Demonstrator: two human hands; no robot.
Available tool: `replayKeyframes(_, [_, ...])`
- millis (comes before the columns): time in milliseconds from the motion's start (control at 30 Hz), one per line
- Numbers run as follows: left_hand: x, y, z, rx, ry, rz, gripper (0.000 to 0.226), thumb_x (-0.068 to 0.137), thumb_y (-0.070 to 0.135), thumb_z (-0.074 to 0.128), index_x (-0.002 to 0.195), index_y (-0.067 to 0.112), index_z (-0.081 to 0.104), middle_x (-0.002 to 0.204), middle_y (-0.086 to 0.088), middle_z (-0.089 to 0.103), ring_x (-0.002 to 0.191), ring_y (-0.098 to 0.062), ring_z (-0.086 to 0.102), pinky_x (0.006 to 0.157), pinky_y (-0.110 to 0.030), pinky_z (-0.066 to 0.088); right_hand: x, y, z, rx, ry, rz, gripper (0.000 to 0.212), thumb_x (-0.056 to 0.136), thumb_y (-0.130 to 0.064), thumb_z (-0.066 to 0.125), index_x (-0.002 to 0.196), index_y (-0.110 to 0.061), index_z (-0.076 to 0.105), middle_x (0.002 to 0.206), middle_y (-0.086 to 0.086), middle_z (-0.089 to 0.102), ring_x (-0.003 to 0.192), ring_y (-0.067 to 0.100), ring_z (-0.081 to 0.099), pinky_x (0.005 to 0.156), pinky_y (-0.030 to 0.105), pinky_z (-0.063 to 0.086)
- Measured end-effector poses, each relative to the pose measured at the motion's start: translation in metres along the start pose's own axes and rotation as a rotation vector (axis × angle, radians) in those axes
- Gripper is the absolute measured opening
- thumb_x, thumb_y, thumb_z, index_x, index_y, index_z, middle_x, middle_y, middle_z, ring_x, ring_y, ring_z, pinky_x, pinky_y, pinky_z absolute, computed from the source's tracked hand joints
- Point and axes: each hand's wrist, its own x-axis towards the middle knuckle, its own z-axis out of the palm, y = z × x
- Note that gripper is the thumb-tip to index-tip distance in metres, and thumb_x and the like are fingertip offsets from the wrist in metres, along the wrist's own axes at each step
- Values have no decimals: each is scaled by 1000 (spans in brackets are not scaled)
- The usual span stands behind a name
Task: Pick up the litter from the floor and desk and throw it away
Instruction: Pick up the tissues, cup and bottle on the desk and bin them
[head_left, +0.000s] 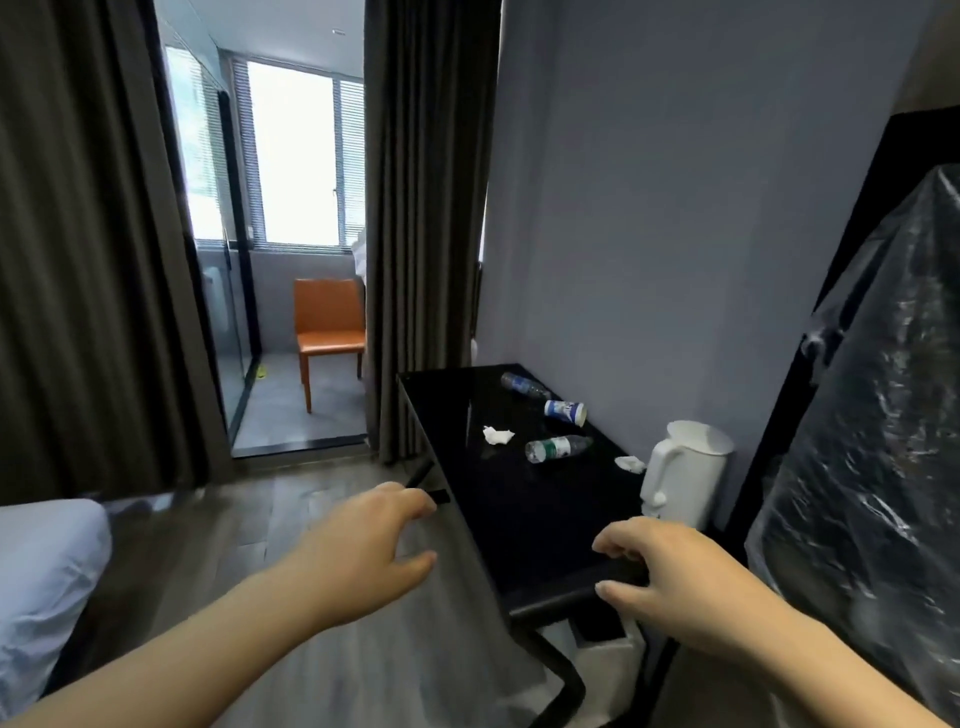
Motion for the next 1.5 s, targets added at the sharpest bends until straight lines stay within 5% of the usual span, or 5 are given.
replayKeyframes(333, [183, -87, 2, 35, -39, 25, 42, 88, 43, 58, 128, 32, 51, 121, 13, 53, 107, -4, 55, 90, -20, 47, 191, 44, 27, 80, 43, 32, 43, 81, -54, 58, 121, -37, 56, 111, -22, 57, 101, -3, 52, 86, 15, 44])
replayKeyframes(500, [253, -128, 27, 11, -117, 59, 41, 87, 42, 58, 127, 37, 51, 120, 16, 51, 106, -1, 54, 72, -5, 37, 250, 65, 47, 105, -4, 91, 43, 81, -54, 59, 121, -37, 58, 109, -22, 57, 101, -4, 52, 87, 16, 45])
replayKeyframes(700, [354, -179, 57, -51, -162, 119, 43, 86, 40, 62, 127, 31, 54, 117, 13, 53, 102, -3, 56, 89, -17, 46, 323, 87, 69, 109, -23, 215, 43, 81, -54, 58, 120, -37, 57, 112, -21, 57, 102, -4, 52, 87, 16, 45])
replayKeyframes(1033, [527, -272, 93, -94, -287, 265, 46, 85, 41, 62, 128, 29, 52, 118, 13, 53, 101, -4, 56, 89, -22, 49, 454, 94, 96, 153, -21, 472, 43, 81, -53, 59, 121, -38, 58, 110, -23, 56, 102, -5, 53, 90, 17, 46])
replayKeyframes(1500, [706, -296, 207, -121, -502, 403, 40, 83, 37, 64, 121, 27, 56, 111, 10, 56, 95, -4, 59, 83, -23, 53, 552, 181, 135, 190, -56, 743, 39, 82, -49, 64, 119, -37, 59, 112, -19, 59, 99, -4, 55, 86, 17, 48])
